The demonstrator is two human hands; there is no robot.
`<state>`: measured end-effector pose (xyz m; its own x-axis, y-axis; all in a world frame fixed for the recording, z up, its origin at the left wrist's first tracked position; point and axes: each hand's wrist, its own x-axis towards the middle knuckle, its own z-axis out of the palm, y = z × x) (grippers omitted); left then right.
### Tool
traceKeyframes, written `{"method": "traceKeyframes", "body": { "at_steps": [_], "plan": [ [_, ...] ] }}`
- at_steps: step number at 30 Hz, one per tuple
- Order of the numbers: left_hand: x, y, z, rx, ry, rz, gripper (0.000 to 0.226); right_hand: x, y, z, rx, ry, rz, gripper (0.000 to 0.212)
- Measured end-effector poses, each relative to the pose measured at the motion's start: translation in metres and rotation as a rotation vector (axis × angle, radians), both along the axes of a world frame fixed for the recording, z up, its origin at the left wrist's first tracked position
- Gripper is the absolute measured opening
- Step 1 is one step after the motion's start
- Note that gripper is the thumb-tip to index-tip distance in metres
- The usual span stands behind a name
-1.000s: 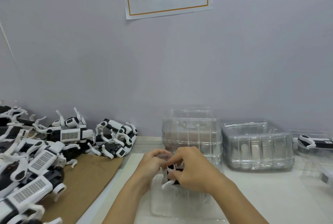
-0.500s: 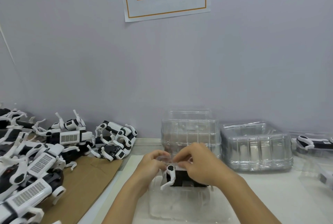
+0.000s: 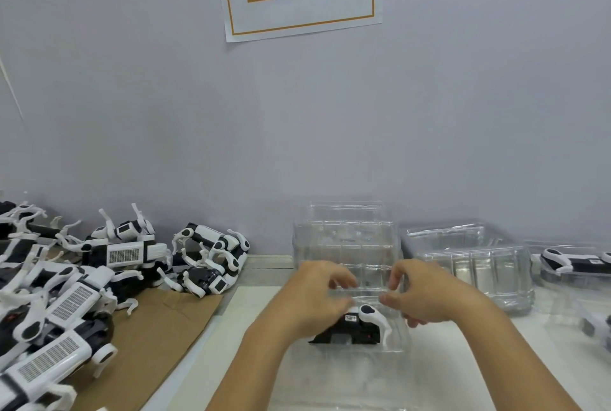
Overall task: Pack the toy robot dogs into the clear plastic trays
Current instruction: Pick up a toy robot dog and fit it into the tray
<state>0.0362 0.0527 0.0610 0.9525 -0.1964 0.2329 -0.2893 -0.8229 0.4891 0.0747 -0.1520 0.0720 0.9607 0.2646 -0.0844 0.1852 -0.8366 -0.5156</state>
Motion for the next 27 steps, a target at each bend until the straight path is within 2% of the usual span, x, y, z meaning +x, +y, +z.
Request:
{"method": "traceKeyframes", "body": {
  "at_steps": [2, 5, 10, 15, 20, 24, 27],
  "plan": [
    [-0.001, -0.017, -0.008, 0.039, 0.053, -0.071, 0.024, -0.001, 0.002, 0.000, 0.082, 0.065, -0.009, 0.024],
    [0.001, -0.030, -0.017, 0.089, -0.031, 0.004, 0.022, -0.003, 0.005, 0.002, 0.147, 0.098, -0.010, 0.023],
    [0.002, -0.033, -0.020, 0.085, -0.115, 0.108, 0.019, -0.004, 0.007, 0.001, 0.124, 0.092, -0.012, 0.020],
    [0.003, -0.033, -0.020, 0.147, -0.109, 0.057, 0.020, -0.006, 0.010, 0.003, 0.114, 0.081, 0.000, 0.021],
    [0.003, -0.026, -0.017, 0.086, -0.069, 0.016, 0.025, -0.005, 0.011, 0.003, 0.119, 0.070, 0.003, 0.020],
    [0.004, -0.013, -0.015, -0.088, 0.003, -0.017, 0.024, -0.003, 0.008, 0.001, 0.162, 0.102, -0.004, 0.022],
    [0.006, 0.001, -0.013, -0.091, -0.086, 0.024, 0.013, -0.002, 0.006, 0.003, 0.157, 0.132, 0.008, 0.023]
  ]
}}
